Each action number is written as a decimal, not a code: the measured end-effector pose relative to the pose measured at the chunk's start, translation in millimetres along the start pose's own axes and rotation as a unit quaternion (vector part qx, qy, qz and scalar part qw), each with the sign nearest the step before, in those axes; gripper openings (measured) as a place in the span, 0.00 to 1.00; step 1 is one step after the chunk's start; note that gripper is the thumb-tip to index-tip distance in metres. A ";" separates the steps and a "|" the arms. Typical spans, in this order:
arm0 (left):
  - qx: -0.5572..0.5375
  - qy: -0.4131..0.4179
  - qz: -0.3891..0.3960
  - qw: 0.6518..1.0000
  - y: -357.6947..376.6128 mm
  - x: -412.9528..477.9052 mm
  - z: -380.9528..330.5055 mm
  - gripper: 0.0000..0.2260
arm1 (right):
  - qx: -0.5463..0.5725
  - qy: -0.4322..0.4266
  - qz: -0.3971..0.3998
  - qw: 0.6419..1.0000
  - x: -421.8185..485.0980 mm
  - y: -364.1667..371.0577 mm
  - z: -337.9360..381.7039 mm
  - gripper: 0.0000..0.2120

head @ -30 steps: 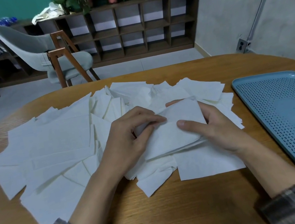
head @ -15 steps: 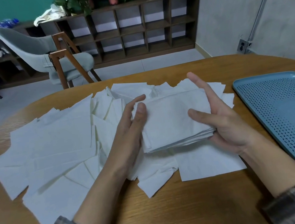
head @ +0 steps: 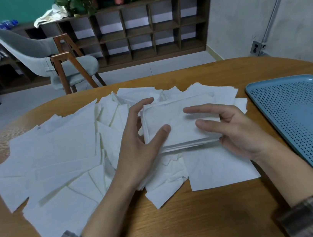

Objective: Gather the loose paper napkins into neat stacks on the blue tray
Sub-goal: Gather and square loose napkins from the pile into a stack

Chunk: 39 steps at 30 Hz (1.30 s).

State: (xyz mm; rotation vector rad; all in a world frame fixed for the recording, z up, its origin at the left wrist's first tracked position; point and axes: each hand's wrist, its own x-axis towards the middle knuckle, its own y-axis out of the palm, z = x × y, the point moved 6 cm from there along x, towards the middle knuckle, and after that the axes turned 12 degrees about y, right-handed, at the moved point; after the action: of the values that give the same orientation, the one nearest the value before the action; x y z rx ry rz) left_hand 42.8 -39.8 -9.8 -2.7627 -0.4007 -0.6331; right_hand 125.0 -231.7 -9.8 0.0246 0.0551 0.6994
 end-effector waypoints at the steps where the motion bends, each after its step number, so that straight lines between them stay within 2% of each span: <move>1: -0.006 0.004 0.008 1.000 1.8 -0.5 -1.5 0.24 | -0.036 -0.006 -0.020 0.999 0.9 -2.4 -0.7 0.15; 4: 0.023 0.032 0.024 0.999 6.4 -1.3 -5.3 0.24 | -0.125 -0.024 -0.083 0.988 2.1 -9.2 -0.7 0.16; 9: 0.173 0.102 -0.021 0.980 4.4 -3.6 -3.0 0.26 | -0.167 -0.053 -0.175 0.969 4.0 -22.3 -1.1 0.15; 11: 0.210 0.151 0.023 0.966 12.6 -7.2 -7.0 0.21 | -0.167 -0.059 -0.193 0.965 4.5 -25.8 -1.8 0.15; 13: 0.253 0.173 0.133 0.942 28.8 -12.0 -3.9 0.15 | -0.171 -0.062 -0.193 0.964 4.7 -25.7 -2.3 0.15; 15: 0.327 0.168 0.230 0.901 43.1 -17.4 6.6 0.18 | -0.181 -0.061 -0.192 0.962 4.9 -25.3 -2.8 0.15; 16: 0.349 0.161 0.251 0.888 46.3 -19.1 11.0 0.21 | -0.186 -0.060 -0.193 0.961 4.8 -25.0 -2.5 0.15; 18: 0.359 0.152 0.258 0.884 48.0 -19.4 13.7 0.22 | -0.189 -0.060 -0.197 0.960 4.3 -24.5 -1.4 0.15; 21: 0.365 0.156 0.264 0.879 50.4 -19.0 12.8 0.19 | -0.192 -0.057 -0.196 0.960 4.5 -24.5 -2.3 0.15; 26: 0.311 0.152 0.234 0.909 46.8 -17.8 9.4 0.08 | -0.194 -0.055 -0.190 0.961 5.1 -23.2 -1.1 0.15; 30: 0.194 0.102 0.158 0.963 33.3 -13.4 1.5 0.04 | -0.170 -0.052 -0.192 0.965 5.2 -25.2 -2.6 0.16; 34: 0.054 0.020 0.109 0.992 20.2 -9.1 -1.3 0.04 | -0.103 -0.025 -0.193 0.975 7.1 -31.1 -7.9 0.20; 39: -0.016 0.046 0.052 0.997 5.1 -1.3 -16.3 0.07 | -0.028 0.012 -0.158 0.987 10.1 -32.4 -16.5 0.20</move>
State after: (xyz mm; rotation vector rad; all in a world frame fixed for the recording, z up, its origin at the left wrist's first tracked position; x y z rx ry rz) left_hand 37.1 -50.1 2.7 -2.7509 -0.2263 -0.7437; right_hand 152.6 -249.9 -28.0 -0.0466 0.0609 0.3834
